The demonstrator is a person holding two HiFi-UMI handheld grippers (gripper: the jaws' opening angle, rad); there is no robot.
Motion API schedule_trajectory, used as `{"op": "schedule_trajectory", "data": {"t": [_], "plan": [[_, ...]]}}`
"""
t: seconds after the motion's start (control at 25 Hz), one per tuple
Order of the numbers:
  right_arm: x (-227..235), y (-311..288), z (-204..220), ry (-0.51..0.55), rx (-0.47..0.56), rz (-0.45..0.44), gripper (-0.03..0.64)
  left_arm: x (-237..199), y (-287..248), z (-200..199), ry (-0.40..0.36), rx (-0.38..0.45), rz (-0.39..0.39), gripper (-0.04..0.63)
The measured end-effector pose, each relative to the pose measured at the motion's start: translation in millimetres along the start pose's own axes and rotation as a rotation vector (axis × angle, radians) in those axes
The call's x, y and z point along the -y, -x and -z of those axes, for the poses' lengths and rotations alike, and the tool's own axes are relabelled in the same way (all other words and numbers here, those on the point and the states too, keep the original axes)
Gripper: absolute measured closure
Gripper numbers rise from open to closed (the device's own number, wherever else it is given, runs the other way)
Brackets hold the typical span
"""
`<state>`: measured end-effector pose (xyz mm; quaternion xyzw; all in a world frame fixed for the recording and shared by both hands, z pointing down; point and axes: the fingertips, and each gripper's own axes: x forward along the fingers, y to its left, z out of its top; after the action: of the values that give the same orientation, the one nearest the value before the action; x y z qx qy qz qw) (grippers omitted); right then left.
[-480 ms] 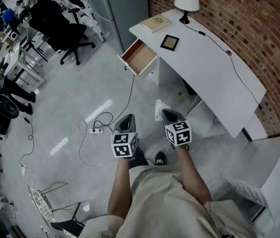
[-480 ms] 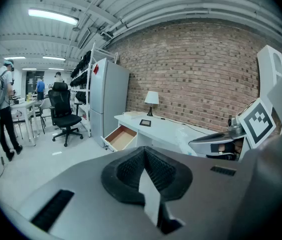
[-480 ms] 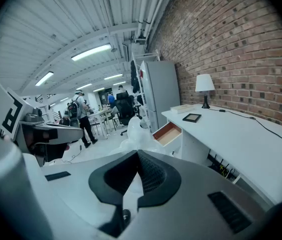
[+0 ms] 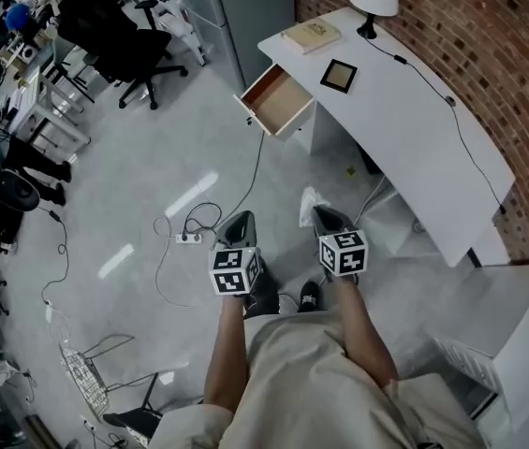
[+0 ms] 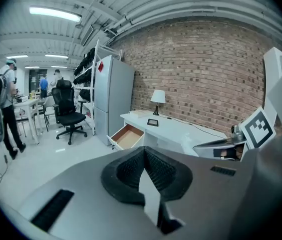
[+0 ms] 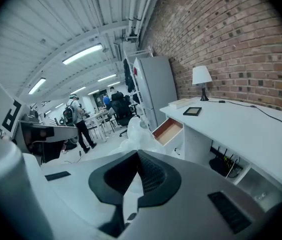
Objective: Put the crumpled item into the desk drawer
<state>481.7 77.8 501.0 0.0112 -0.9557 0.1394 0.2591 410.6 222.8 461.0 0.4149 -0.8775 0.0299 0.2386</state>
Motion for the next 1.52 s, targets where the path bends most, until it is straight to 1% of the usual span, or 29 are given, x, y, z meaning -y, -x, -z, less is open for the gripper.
{"op": "schedule_trajectory", "data": {"t": [0.08, 0.16, 0.28, 0.6, 0.76, 0.92, 1.24, 1.52], "plan": [[-1, -11, -6, -0.039, 0.015, 0.005, 0.591, -15, -4, -4, 0.022, 0.006, -0.006, 0.580], [-4, -22, -9, -0.059, 0.019, 0.011, 0.591, -27, -9, -7, 0.021, 0.002, 0.006, 0.580], [-12, -43, -14, -0.061, 0.010, 0.019, 0.591, -47, -23, -12, 0.022, -0.008, 0.026, 0.580], [-34, -101, -43, -0.043, 0.002, 0.052, 0.591, -98, -67, -45, 0.042, 0.000, 0.097, 0.580], [-39, -123, -56, -0.049, 0.016, 0.091, 0.591, -120, -86, -50, 0.032, -0.017, 0.138, 0.580], [-42, -142, -68, -0.067, 0.039, 0.125, 0.591, -143, -97, -59, 0.017, -0.017, 0.162, 0.580], [-52, -176, -92, -0.058, 0.062, 0.135, 0.591, -181, -109, -63, 0.019, -0.030, 0.163, 0.580], [-51, -213, -102, -0.050, 0.039, 0.114, 0.591, -211, -130, -68, 0.049, -0.043, 0.128, 0.580]]}}
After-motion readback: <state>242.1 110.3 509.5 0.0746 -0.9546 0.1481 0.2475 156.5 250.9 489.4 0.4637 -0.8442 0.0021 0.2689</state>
